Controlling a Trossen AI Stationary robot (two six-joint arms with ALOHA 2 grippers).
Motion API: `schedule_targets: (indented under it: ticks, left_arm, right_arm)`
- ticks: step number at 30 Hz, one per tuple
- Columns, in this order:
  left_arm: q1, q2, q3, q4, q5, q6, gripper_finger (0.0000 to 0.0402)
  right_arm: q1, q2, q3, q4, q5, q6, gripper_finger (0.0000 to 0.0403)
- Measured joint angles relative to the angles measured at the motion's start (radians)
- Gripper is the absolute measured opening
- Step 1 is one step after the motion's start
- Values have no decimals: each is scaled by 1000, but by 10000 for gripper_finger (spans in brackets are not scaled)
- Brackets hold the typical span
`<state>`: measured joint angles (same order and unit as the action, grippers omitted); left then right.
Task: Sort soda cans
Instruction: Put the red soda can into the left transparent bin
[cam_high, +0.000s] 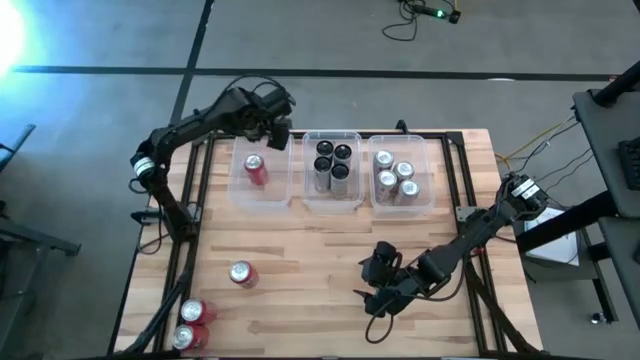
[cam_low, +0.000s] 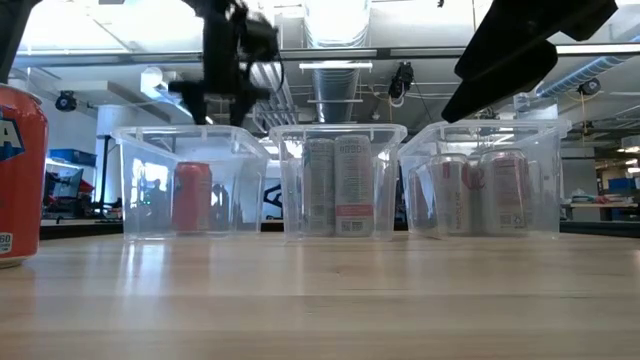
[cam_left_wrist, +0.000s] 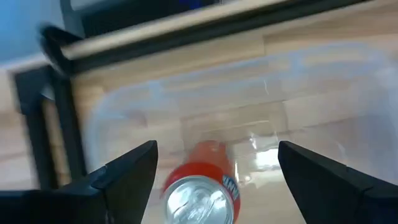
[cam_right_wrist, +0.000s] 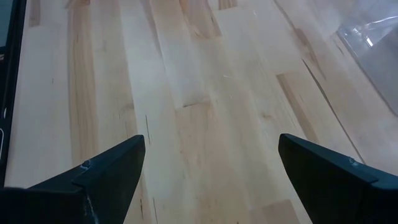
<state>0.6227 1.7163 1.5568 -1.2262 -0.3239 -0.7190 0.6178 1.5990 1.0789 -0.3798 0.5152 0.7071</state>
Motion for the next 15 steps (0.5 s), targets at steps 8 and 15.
schedule_targets:
  ticks: [8,15]
  left_arm:
    - [-126,-14,279,-349,-109,104,316]
    - [-379,-179,224,-344,-25,13,346]
  right_arm:
    - [0,0,0,-7,0,-2,364]
    - [0,0,0,-11,0,-28,364]
